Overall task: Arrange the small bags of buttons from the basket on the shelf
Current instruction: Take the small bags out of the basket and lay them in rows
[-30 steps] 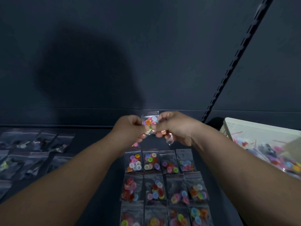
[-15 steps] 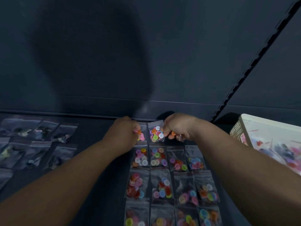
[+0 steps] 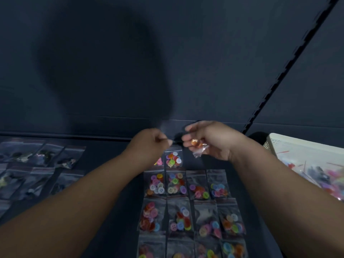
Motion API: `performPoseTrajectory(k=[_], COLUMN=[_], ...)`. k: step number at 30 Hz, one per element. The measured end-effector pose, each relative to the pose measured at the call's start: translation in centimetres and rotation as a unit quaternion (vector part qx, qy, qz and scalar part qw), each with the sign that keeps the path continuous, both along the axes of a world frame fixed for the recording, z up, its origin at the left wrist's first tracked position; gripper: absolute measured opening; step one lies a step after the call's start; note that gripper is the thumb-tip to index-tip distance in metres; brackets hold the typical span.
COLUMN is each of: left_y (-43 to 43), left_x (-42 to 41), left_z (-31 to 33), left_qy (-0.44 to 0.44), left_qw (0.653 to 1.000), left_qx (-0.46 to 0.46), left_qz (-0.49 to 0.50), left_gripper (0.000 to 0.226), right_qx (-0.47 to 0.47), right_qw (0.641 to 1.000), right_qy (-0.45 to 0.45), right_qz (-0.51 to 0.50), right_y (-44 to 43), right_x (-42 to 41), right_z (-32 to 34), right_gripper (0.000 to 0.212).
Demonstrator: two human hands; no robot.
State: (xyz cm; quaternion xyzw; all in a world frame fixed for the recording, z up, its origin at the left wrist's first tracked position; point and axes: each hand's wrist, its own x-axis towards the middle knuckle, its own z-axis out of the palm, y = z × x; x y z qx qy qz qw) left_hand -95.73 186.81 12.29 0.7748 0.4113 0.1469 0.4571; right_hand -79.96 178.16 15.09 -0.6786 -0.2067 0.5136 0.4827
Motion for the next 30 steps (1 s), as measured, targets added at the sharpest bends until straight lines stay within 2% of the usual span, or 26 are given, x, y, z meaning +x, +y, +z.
performPoseTrajectory(k=[3, 5, 8, 11, 14, 17, 19, 22, 25, 27, 30], left_y=[-2.1, -3.1, -3.7, -3.7, -3.9, -4.5, -4.7, -5.0, -5.0, -4.9, -4.8], left_x=[1.4, 1.9, 2.4, 2.6, 2.4, 2.4, 2.4, 2.3, 2.3, 2.3, 2.4], left_z=[2.2, 2.7, 3.1, 3.4, 3.8, 4.0, 4.1, 4.0, 4.1, 4.3, 4.5], left_qy=[-0.033, -0.057, -0.102, -0.132, -0.132, -0.124, -0.130, -0.106, -0.099, -0.110, -0.127], left_qw=[0.966, 0.944, 0.938, 0.947, 0.969, 0.982, 0.978, 0.971, 0.965, 0.955, 0.940], left_qx=[-0.255, -0.323, -0.330, -0.288, -0.207, -0.144, -0.165, -0.213, -0.243, -0.272, -0.311], left_qz=[-0.012, -0.027, 0.002, 0.044, 0.032, 0.001, -0.006, -0.019, 0.012, 0.044, 0.063], left_gripper=[0.036, 0.033, 0.007, 0.016, 0.016, 0.013, 0.005, 0.011, 0.011, 0.011, 0.010], right_qx=[0.138, 0.181, 0.191, 0.141, 0.076, 0.040, 0.039, 0.048, 0.055, 0.087, 0.134], right_qw=[0.982, 0.971, 0.973, 0.989, 0.993, 0.990, 0.992, 0.995, 0.996, 0.984, 0.923], right_qy=[0.127, 0.153, 0.130, 0.037, -0.067, -0.102, -0.105, -0.078, -0.073, -0.158, -0.349], right_qz=[-0.023, -0.015, -0.001, 0.002, 0.056, 0.083, 0.063, 0.035, -0.002, -0.010, 0.094], right_y=[-1.2, -1.9, -2.9, -3.7, -4.6, -5.1, -5.1, -5.3, -5.5, -5.7, -6.3], right_x=[-0.5, -0.8, -0.9, -0.7, -0.4, -0.2, -0.1, -0.1, -0.1, 0.1, -0.2], right_z=[0.6, 0.8, 1.0, 1.0, 1.2, 1.6, 1.5, 1.4, 1.1, 0.6, 0.1], right_gripper=[0.032, 0.034, 0.036, 0.029, 0.018, 0.016, 0.011, 0.011, 0.012, 0.019, 0.034])
